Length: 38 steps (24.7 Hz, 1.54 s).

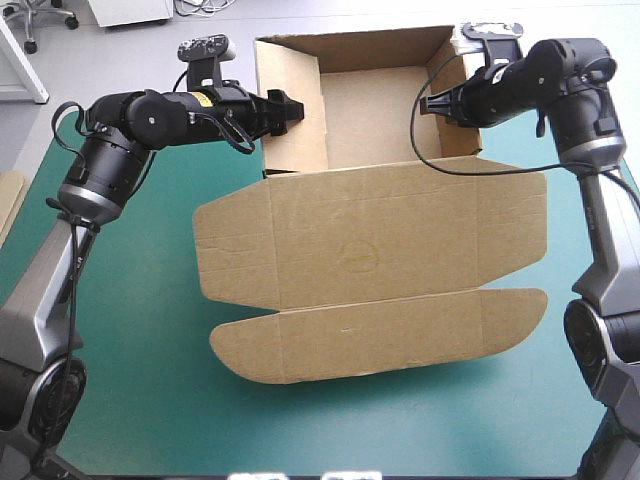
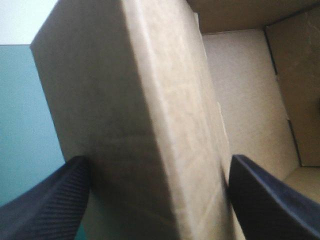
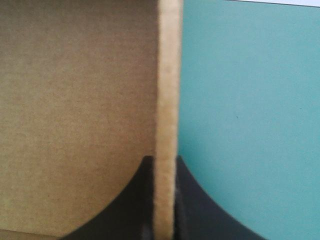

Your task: Fold the box

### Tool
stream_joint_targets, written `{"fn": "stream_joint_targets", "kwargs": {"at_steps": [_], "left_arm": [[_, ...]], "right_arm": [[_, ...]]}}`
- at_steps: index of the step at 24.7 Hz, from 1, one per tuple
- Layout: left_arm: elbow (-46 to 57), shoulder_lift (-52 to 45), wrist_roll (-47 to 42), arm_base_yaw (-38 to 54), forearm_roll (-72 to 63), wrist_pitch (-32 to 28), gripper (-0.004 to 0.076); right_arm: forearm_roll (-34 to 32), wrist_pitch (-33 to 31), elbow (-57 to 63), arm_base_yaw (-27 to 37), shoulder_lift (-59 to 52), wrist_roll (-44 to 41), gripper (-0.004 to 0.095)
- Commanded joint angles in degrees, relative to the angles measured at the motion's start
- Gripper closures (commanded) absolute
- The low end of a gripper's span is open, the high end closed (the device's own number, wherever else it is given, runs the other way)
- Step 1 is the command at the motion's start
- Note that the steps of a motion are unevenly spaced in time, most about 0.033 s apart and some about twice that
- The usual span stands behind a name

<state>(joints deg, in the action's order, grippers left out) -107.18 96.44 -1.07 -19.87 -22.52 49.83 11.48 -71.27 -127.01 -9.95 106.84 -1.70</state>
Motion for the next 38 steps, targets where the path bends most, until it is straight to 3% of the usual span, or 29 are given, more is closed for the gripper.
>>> {"fn": "stream_joint_targets", "kwargs": {"at_steps": [1,7,10,13,16,17,25,38], "left_arm": [[-1.77,-1.62,-3.38,-0.29,2.45,-1.4,0.017],[-1.77,-0.44,-8.46,-0.29,10.42,3.46,0.0185],[-1.89,0.37,-10.28,-0.29,14.65,6.55,0.0259],[-2.01,1.86,-11.44,-0.29,17.32,10.78,0.0437],[-2.13,3.56,-11.44,-0.29,18.07,12.31,0.0708],[-2.13,4.12,-11.44,-0.41,18.07,12.31,0.0729],[-2.23,7.27,-11.44,-2.27,20.91,10.57,0.0734],[-4.69,20.35,-11.31,-2.4,26.96,9.8,0.0734]], "right_arm": [[2.84,0.98,-1.62,-2.09,-2.1,-1.51,0.0926],[1.11,1.64,-1.62,-5.83,-0.87,-3.98,0.0922],[-0.84,2.32,-1.62,-7.56,-0.33,-5.27,0.0922],[-3.71,2.32,-1.62,-8.93,0.29,-6.91,0.0922],[-7.72,1.99,-1.62,-10.58,0.94,-8.83,0.0922],[-8.47,1.89,-1.62,-11.03,1.1,-9.16,0.0922],[-9.1,0.03,-1.62,-12.43,5.16,-9.75,0.0922],[-9.91,-0.05,-1.62,-12.03,19.15,-14.46,0.0923]]}}
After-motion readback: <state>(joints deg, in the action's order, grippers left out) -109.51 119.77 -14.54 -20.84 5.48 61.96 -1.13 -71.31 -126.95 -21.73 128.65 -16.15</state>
